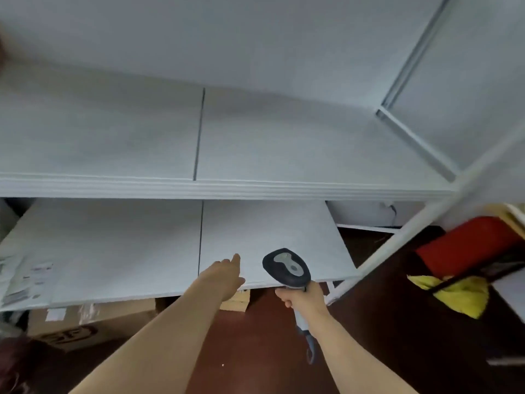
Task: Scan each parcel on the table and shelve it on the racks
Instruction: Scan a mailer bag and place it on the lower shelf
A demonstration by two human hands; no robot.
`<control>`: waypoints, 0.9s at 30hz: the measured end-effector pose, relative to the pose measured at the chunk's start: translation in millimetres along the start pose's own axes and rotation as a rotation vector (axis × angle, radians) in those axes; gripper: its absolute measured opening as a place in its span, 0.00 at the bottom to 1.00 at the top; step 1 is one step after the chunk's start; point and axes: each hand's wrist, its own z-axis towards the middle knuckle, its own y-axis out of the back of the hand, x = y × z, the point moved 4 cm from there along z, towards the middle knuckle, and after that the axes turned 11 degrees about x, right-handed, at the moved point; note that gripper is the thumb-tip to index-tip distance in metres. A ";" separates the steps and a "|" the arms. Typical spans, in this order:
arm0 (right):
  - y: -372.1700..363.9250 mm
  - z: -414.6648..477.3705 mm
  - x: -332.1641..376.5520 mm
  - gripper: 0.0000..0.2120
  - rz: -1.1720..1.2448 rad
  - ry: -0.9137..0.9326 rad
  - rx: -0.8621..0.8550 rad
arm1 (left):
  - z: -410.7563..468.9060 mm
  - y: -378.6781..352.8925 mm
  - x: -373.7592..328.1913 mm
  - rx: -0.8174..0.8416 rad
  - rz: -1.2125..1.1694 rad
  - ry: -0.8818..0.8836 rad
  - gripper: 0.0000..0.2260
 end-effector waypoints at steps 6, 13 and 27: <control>174.0 -46.7 -69.9 0.06 0.164 0.016 -0.197 | 25.6 -35.5 -190.0 0.012 0.167 -0.195 0.20; 396.8 -119.3 -172.5 0.06 0.424 -0.004 -0.488 | 41.9 -114.7 -426.5 0.107 0.352 -0.391 0.24; 679.9 -173.4 -244.6 0.06 0.880 0.154 -0.925 | 110.5 -168.5 -750.1 0.146 0.614 -0.644 0.31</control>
